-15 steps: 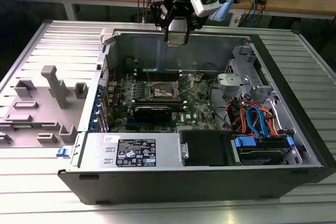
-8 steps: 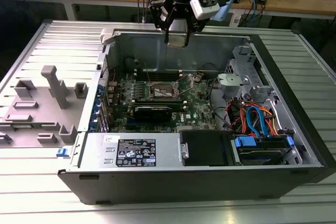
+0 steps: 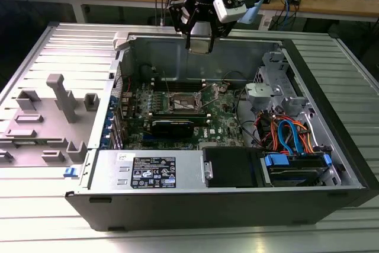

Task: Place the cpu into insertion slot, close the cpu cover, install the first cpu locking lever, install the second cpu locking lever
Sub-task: 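Place the cpu into insertion slot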

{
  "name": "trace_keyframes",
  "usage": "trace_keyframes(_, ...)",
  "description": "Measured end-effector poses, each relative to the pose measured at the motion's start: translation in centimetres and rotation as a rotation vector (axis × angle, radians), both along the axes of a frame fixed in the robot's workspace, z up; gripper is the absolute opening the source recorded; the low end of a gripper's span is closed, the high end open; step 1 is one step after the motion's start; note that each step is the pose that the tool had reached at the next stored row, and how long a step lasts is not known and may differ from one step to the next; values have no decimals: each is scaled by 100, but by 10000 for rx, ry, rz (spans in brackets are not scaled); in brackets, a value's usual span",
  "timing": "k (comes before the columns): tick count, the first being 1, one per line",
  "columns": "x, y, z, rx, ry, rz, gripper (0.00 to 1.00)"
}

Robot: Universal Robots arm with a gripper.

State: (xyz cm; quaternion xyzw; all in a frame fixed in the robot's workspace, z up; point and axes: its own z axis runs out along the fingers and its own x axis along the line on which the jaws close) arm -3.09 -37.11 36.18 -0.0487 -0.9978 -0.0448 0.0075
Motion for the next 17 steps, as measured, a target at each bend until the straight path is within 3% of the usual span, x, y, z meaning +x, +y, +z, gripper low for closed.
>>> trace_keyframes(17, 0, -30, -1, 0, 0, -266, 54)
